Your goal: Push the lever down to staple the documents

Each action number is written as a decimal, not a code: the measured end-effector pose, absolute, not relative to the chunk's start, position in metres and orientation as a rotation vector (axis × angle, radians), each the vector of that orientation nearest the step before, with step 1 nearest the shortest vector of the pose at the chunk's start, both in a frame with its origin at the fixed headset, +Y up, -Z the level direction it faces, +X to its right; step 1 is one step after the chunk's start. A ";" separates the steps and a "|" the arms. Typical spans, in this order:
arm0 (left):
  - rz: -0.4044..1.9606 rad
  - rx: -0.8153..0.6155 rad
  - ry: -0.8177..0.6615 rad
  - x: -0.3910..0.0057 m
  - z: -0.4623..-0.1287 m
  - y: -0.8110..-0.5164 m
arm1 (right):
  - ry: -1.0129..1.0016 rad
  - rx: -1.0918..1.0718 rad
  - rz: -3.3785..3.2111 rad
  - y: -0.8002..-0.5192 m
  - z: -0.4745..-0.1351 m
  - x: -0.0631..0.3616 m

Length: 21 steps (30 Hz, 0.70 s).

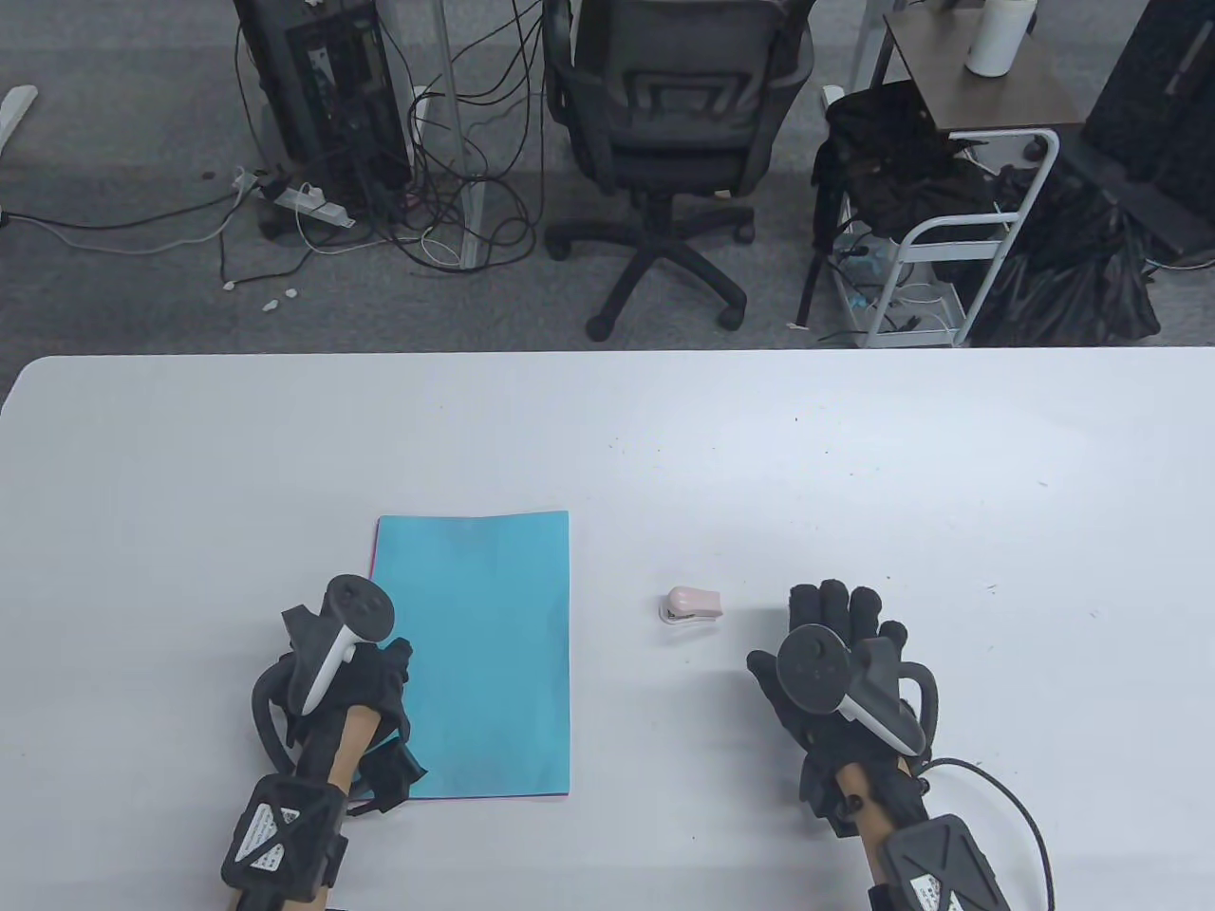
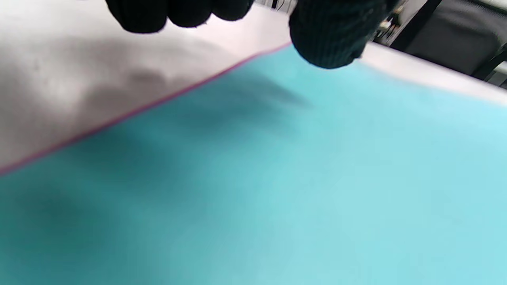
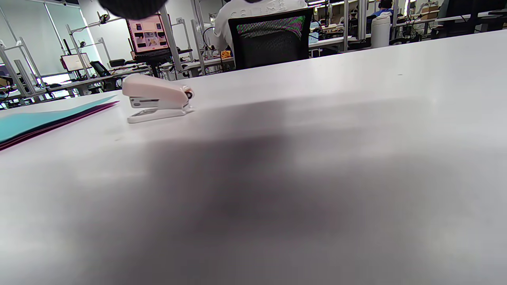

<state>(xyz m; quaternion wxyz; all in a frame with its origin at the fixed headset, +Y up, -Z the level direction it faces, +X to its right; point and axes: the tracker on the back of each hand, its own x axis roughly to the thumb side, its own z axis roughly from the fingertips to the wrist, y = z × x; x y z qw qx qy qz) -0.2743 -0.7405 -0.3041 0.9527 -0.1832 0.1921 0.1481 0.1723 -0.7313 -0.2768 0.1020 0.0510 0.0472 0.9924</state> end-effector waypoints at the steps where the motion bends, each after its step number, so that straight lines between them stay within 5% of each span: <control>1: 0.320 -0.318 0.357 -0.275 -0.301 -0.733 | 0.141 0.151 2.927 -0.731 -0.277 0.173; 11: 0.346 -0.026 -0.091 -0.243 -0.268 -0.696 | 0.157 0.209 2.893 -0.726 -0.272 0.176; 16: 0.209 -0.117 -0.277 -0.217 -0.260 -0.700 | 0.144 0.243 2.894 -0.725 -0.270 0.176; 21: 0.196 -0.085 -0.299 -0.217 -0.260 -0.701 | 0.121 0.260 2.899 -0.725 -0.270 0.177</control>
